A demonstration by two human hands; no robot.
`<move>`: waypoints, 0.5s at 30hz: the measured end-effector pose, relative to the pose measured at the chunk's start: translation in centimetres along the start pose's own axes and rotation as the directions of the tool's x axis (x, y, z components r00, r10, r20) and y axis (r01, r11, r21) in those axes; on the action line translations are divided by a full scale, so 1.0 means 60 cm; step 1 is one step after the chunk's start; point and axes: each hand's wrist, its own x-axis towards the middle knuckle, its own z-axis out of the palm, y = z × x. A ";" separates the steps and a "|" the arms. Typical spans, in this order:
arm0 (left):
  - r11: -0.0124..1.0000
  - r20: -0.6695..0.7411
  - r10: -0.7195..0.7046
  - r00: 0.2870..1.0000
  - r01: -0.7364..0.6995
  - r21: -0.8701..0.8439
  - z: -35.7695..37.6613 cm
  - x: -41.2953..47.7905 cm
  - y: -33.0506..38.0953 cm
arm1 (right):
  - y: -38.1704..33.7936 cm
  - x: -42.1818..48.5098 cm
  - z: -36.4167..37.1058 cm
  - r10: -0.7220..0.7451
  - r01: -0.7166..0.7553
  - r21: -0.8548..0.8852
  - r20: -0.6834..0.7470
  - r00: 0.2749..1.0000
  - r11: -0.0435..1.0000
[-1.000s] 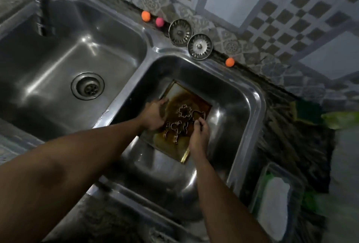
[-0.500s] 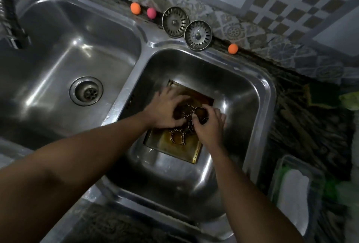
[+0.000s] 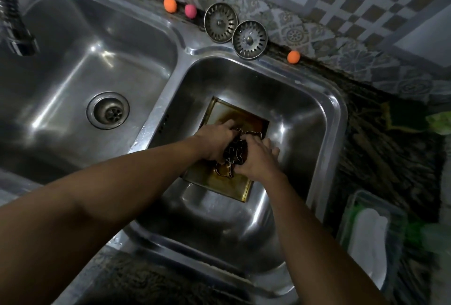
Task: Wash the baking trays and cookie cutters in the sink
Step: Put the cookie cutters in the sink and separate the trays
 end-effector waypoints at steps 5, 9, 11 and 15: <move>0.999 -0.029 0.000 1.000 -0.001 -0.037 0.015 0.001 0.009 | 0.008 -0.001 0.008 -0.054 0.048 -0.083 -0.078 0.996 0.995; 0.995 -0.041 -0.030 0.999 0.026 -0.091 0.026 -0.003 0.017 | 0.009 0.000 0.019 -0.097 0.086 -0.115 -0.090 0.991 0.990; 0.994 -0.028 -0.037 0.999 0.033 -0.108 0.026 -0.002 0.026 | 0.011 0.000 0.022 -0.090 0.078 -0.130 -0.085 0.992 0.988; 0.991 0.011 -0.050 0.999 0.051 -0.121 0.013 -0.004 0.029 | 0.007 0.000 0.021 -0.094 0.081 -0.142 -0.086 0.992 0.986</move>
